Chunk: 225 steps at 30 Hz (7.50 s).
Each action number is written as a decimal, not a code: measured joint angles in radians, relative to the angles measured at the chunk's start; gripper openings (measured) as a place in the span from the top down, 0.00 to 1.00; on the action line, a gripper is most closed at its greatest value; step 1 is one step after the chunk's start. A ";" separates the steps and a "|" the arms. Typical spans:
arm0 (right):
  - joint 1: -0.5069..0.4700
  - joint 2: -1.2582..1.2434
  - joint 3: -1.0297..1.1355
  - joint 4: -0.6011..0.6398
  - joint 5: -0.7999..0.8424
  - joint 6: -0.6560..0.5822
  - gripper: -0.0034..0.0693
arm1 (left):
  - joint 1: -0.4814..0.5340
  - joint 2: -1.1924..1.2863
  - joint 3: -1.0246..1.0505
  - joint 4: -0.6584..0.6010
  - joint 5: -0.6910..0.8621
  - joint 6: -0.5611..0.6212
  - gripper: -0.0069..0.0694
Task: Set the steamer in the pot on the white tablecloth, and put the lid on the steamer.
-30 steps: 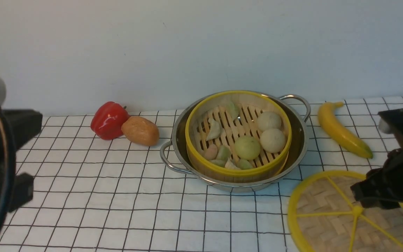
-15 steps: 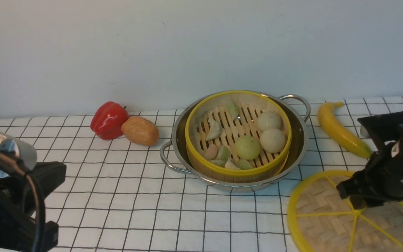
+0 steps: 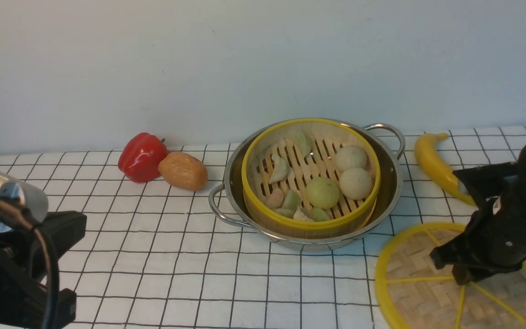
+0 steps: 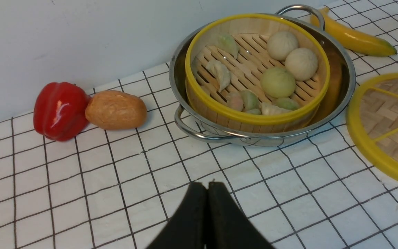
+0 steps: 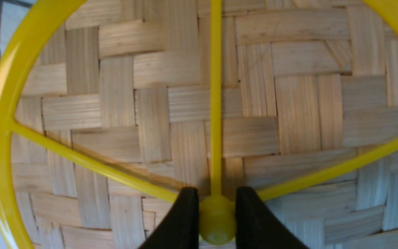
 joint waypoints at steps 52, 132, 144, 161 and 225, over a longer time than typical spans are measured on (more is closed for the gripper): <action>0.229 0.237 -0.868 0.054 0.286 -0.149 0.76 | 0.000 0.000 0.000 0.027 0.000 0.017 0.92; 0.249 0.465 -1.067 0.011 0.288 -0.129 0.12 | 0.000 0.000 0.000 0.027 0.000 0.062 0.92; 0.249 0.343 -1.309 -0.009 0.369 -0.123 0.40 | 0.000 0.000 0.000 0.027 0.000 0.062 0.92; 0.249 -0.103 -1.314 -0.080 0.373 -0.164 0.97 | 0.000 0.000 0.000 0.027 -0.023 0.062 0.91; -0.177 -1.460 0.791 -0.254 -0.584 0.009 0.92 | 0.000 0.000 0.000 0.026 -0.023 0.062 0.78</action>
